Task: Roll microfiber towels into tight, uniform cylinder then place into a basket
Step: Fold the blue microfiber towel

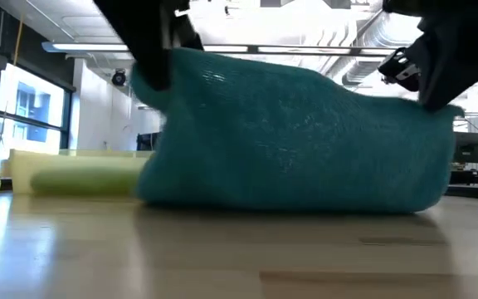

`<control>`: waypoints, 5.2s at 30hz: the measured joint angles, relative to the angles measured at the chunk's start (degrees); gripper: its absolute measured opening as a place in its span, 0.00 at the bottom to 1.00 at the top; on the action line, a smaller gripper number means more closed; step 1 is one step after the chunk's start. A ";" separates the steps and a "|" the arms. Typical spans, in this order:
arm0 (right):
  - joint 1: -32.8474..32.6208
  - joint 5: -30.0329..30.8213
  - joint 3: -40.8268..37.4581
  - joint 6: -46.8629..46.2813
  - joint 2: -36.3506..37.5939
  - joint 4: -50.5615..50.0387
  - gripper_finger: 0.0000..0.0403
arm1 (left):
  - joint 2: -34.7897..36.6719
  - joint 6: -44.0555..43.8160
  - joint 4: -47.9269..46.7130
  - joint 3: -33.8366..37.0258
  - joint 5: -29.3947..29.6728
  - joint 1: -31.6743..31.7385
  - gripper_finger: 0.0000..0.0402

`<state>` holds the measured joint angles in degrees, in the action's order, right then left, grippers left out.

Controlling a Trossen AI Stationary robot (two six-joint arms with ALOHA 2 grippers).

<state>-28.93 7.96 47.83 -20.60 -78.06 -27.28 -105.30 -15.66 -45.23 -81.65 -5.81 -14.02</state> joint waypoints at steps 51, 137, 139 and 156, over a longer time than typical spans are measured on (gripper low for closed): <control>23.29 0.75 0.09 24.42 -12.33 6.17 0.00 | -1.73 -7.08 -4.88 8.79 19.75 8.79 0.00; 21.38 -3.47 -9.79 -6.10 -12.31 21.94 0.33 | -1.62 -3.33 -12.64 2.08 11.69 6.73 0.23; 20.36 -3.18 -9.79 -10.18 -12.31 21.98 0.33 | -1.61 1.05 -9.10 3.21 11.45 5.50 0.23; 14.16 9.34 -9.32 -25.69 -18.75 23.51 0.33 | -1.59 -2.24 8.32 16.50 8.52 6.91 0.23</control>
<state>-14.77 17.30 38.51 -46.28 -96.81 -3.77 -106.89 -17.90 -36.91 -65.15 2.72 -7.11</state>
